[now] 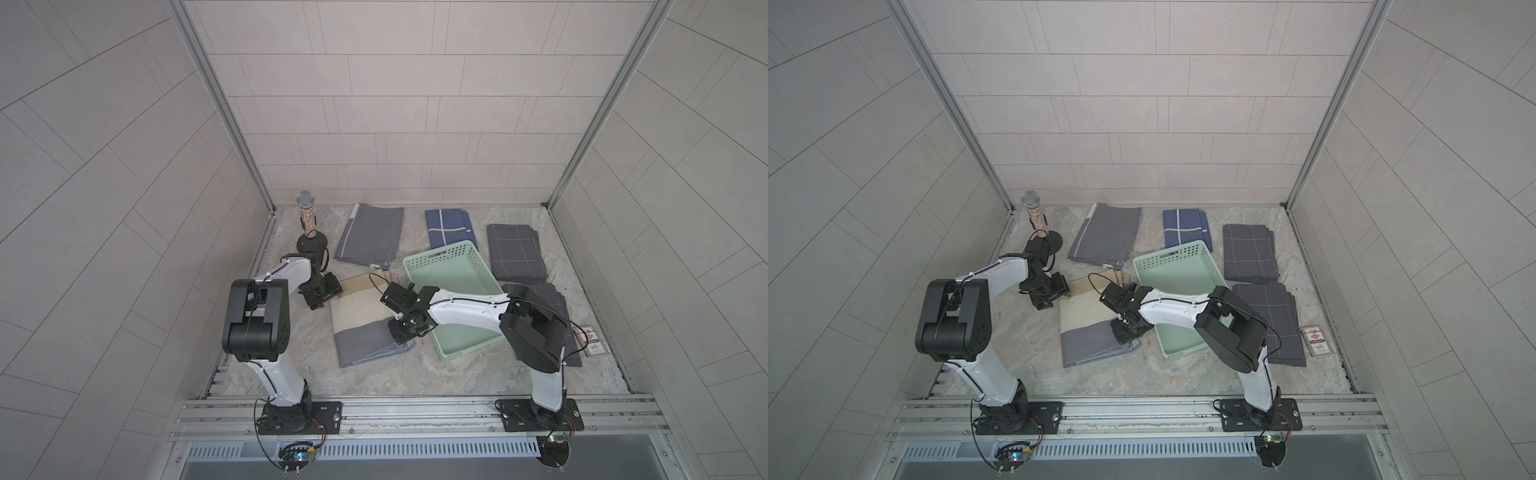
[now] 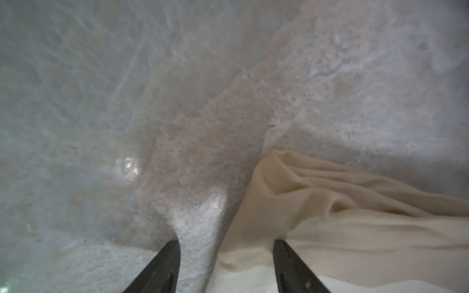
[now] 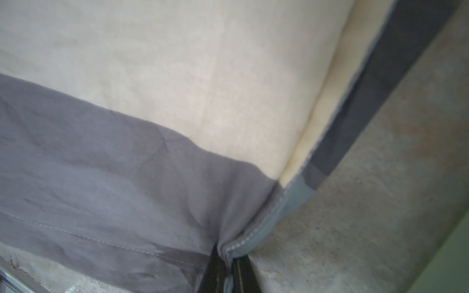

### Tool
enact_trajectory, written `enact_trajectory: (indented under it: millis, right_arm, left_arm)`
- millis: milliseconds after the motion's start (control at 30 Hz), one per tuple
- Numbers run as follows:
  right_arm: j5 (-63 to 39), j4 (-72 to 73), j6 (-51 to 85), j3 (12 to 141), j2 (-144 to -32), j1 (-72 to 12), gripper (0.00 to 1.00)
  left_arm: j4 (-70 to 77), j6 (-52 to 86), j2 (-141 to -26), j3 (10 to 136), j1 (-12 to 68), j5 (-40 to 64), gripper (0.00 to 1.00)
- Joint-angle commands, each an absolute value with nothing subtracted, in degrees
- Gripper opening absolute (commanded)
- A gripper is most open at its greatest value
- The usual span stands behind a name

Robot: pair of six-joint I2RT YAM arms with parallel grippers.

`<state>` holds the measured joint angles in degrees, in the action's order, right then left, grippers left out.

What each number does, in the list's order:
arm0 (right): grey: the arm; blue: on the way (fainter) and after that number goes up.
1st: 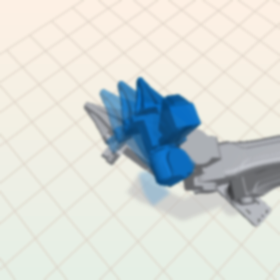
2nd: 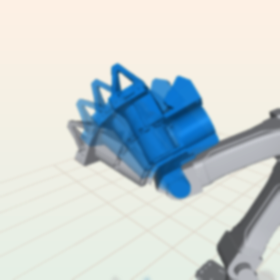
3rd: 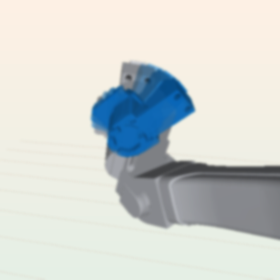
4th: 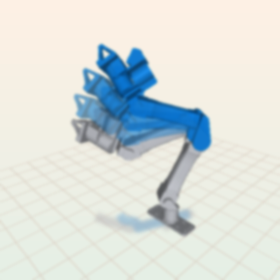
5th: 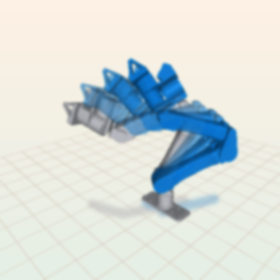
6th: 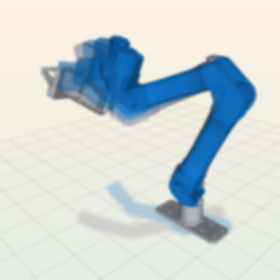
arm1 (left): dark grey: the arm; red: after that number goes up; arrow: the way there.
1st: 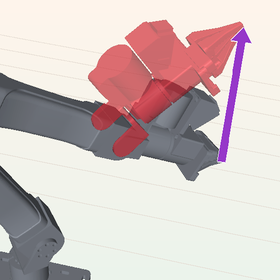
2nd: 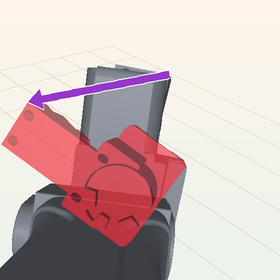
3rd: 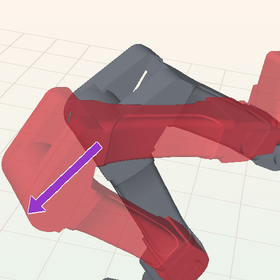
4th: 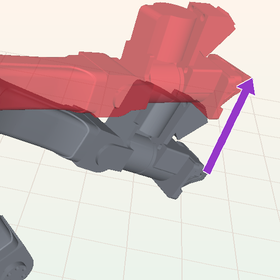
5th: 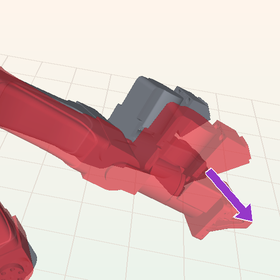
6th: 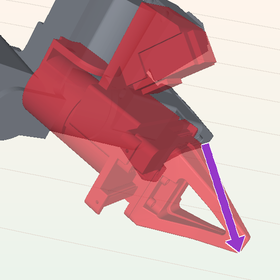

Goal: Put the folded pillowcase in the basket
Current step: Pick up the pillowcase at the center of the board.

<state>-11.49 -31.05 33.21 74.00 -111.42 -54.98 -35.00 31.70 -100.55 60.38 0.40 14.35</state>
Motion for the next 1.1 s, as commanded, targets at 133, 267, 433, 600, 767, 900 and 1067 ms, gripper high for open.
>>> enact_trajectory:
  millis: [133, 267, 433, 600, 767, 900, 1067]
  right_arm:
    - [-13.4, -32.6, 32.4, 71.2, -113.1, -56.0, 0.01]
    - [-13.5, -32.5, 32.4, 70.8, -112.7, -56.0, 0.00]
    - [-13.6, -32.0, 32.5, 70.6, -112.4, -56.0, 0.00]
    - [-12.5, -32.5, 33.0, 71.5, -110.2, -57.2, 0.00]
    - [-8.0, -36.0, 33.0, 73.3, -104.0, -59.9, 0.00]
    - [-3.5, -38.1, 33.7, 72.7, -97.0, -60.0, 0.00]
    - [2.5, -43.6, 33.8, 72.2, -88.6, -59.1, 0.00]
  left_arm:
    - [-30.1, 33.5, -103.1, 60.2, 0.7, 16.9, 0.55]
    - [-31.5, 33.5, -104.9, 60.2, 0.8, 16.0, 0.35]
    - [-31.4, 34.3, -101.3, 59.1, 0.9, 15.4, 0.07]
    - [-32.1, 35.1, -94.9, 56.9, 2.0, 15.6, 0.00]
    - [-34.4, 35.3, -83.3, 54.3, 3.6, 13.3, 0.00]
    - [-37.7, 35.2, -74.4, 54.2, 4.3, 12.7, 0.00]
    - [-40.6, 37.3, -67.5, 56.0, 6.9, 13.8, 0.00]
